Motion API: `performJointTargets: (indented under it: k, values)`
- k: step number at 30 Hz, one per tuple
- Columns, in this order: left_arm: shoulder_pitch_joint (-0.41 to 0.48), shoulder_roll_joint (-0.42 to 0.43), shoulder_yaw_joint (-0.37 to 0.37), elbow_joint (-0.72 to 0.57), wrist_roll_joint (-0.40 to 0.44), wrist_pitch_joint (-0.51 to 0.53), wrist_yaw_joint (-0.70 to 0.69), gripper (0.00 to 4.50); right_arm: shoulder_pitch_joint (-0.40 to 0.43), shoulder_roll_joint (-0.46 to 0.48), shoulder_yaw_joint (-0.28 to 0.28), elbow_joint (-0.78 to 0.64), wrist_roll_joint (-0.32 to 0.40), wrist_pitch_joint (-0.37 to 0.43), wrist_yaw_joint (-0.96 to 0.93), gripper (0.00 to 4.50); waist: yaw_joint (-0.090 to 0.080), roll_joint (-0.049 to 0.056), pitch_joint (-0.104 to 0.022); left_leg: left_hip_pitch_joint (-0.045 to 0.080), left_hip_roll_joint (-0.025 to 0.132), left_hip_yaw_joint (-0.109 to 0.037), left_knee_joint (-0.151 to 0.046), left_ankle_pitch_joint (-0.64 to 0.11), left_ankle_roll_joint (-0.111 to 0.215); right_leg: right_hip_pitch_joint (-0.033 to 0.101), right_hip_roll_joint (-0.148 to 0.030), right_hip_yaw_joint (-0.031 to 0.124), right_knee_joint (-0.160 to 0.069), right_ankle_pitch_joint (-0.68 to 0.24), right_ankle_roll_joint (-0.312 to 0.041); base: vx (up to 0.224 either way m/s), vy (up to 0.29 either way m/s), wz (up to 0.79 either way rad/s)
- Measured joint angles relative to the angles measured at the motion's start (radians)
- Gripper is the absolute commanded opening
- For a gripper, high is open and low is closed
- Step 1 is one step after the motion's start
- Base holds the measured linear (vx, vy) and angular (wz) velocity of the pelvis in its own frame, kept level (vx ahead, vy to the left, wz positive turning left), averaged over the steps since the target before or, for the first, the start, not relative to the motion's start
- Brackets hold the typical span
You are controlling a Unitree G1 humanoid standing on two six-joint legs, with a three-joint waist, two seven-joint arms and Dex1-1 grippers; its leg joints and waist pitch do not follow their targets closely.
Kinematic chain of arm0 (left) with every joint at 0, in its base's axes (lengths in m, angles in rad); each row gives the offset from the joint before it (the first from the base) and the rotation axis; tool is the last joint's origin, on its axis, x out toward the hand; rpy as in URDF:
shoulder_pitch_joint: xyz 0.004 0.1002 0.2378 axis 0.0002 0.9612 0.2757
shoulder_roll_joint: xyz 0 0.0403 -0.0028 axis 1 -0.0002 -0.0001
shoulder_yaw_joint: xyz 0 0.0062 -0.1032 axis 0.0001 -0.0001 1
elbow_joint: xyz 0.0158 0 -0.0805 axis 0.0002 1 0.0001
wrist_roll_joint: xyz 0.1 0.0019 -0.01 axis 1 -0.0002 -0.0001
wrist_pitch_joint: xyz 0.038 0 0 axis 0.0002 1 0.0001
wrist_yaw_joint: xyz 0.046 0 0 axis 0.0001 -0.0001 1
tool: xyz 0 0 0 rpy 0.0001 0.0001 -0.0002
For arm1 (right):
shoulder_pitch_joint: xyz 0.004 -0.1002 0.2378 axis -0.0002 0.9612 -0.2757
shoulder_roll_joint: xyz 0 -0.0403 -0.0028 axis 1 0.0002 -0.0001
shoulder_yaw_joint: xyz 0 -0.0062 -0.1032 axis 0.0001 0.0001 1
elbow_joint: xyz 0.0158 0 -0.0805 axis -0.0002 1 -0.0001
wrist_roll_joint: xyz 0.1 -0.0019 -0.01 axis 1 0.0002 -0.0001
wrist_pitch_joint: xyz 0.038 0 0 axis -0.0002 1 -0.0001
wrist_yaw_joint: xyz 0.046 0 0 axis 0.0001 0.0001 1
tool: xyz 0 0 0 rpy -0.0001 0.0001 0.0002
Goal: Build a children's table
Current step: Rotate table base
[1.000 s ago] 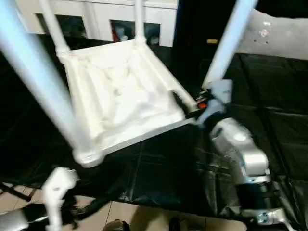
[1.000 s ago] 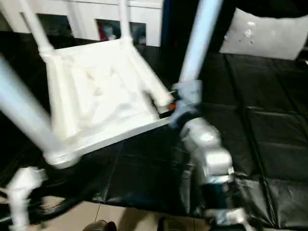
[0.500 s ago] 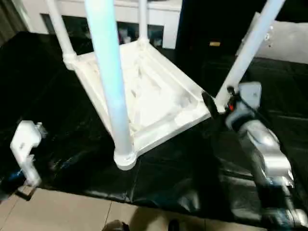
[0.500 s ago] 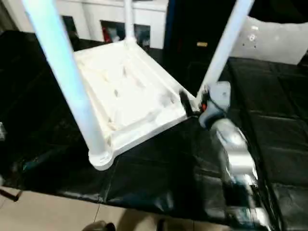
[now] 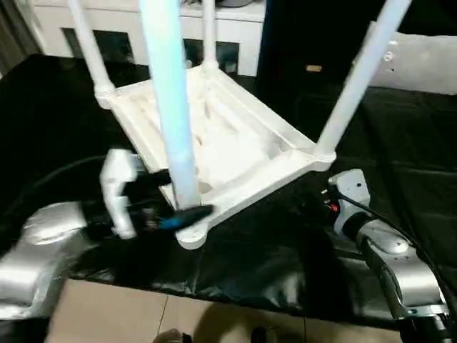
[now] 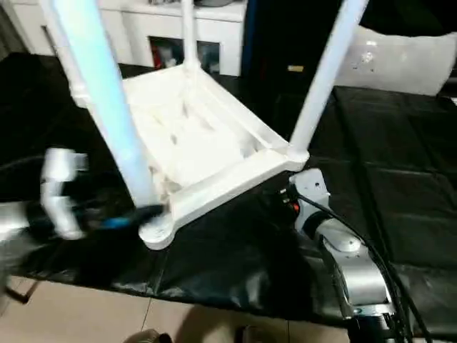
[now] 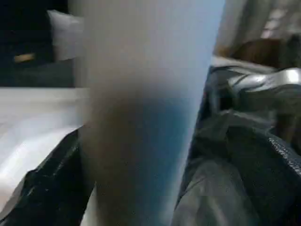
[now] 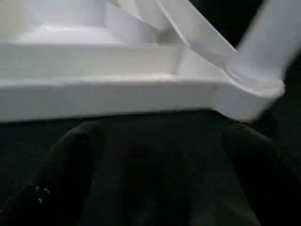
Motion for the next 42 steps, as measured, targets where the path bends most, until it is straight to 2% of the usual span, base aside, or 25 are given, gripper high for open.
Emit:
performJointTargets:
  k: [3,7,10,13,20,24,29,36,39,42]
  values:
    - [-0.028,-0.029,-0.052,0.004,0.0,0.009,0.0,4.47,-0.038,0.016,0.005,0.052,-0.005,-0.014,-0.008,4.5,-0.008,0.001,0.0,-0.001,0.0,0.0,0.0,0.0,0.0,0.0,0.0,0.0,0.001,0.0,0.0,0.0,0.0,0.0]
    - [-0.066,-0.073,-0.125,0.009,-0.001,0.022,-0.02,4.47,-0.094,0.042,0.027,0.145,-0.028,-0.054,-0.009,4.5,-0.009,0.001,-0.001,-0.006,0.0,0.0,0.0,-0.001,0.0,-0.003,0.0,-0.001,0.001,0.001,-0.001,0.0,0.0,0.0]
    - [-0.071,-0.083,-0.151,0.004,-0.022,0.05,-0.03,4.47,-0.109,0.046,0.029,0.186,-0.038,-0.063,-0.009,4.5,-0.011,0.002,-0.001,-0.007,0.0,0.0,-0.001,-0.002,0.002,-0.003,0.0,-0.001,0.001,0.002,-0.005,0.0,0.0,0.0]
    - [-0.073,-0.099,-0.17,-0.005,-0.028,0.067,-0.033,4.47,-0.125,0.048,0.03,0.229,-0.043,-0.084,-0.01,4.5,-0.02,0.002,-0.001,-0.007,0.0,0.0,-0.001,-0.002,0.002,-0.003,0.0,-0.001,0.0,0.002,-0.006,0.0,0.0,0.0]
    - [-0.09,-0.2,-0.257,0.01,-0.023,0.063,-0.015,4.47,-0.177,0.076,0.019,0.323,-0.069,-0.121,-0.035,4.5,-0.04,0.003,-0.001,-0.006,0.001,0.0,0.0,-0.002,0.001,-0.003,0.0,-0.002,0.001,0.001,-0.004,0.0,0.0,0.0]
    - [-0.136,-0.277,-0.311,0.068,0.021,0.026,0.012,4.47,-0.227,0.106,0.019,0.38,-0.08,-0.135,-0.06,4.5,-0.054,0.004,-0.001,-0.009,0.002,0.0,0.001,-0.001,0.0,-0.003,0.001,-0.003,0.001,0.001,-0.004,0.0,0.0,0.0]
    - [-0.215,-0.348,-0.324,0.217,0.144,-0.112,0.123,4.47,-0.268,0.132,0.02,0.423,-0.092,-0.169,-0.084,4.5,-0.054,0.007,-0.001,-0.009,0.003,0.0,0.001,-0.001,0.0,-0.004,0.001,-0.005,0.001,0.001,-0.004,0.0,0.0,0.0]
    - [-0.223,-0.347,-0.314,0.259,0.181,-0.157,0.163,4.47,-0.253,0.111,0.009,0.42,-0.09,-0.199,-0.076,4.5,-0.04,0.011,-0.003,-0.015,0.004,-0.001,0.001,-0.001,0.0,-0.006,0.001,-0.006,0.0,0.004,-0.009,0.0,0.0,0.0]
    - [-0.223,-0.335,-0.314,0.264,0.19,-0.182,0.151,4.47,-0.195,0.08,-0.007,0.376,-0.057,-0.209,-0.019,4.5,-0.032,0.013,-0.003,-0.015,0.004,-0.001,0.001,-0.001,0.0,-0.006,0.001,-0.006,0.0,0.004,-0.009,0.0,0.0,0.0]
    - [-0.221,-0.29,-0.305,0.273,0.188,-0.194,0.112,4.47,-0.145,0.059,-0.037,0.318,-0.015,-0.194,0.036,4.5,-0.039,0.016,-0.002,-0.014,0.005,-0.001,0.002,-0.001,0.0,-0.006,0.001,-0.006,0.001,0.002,-0.005,0.0,0.0,0.0]
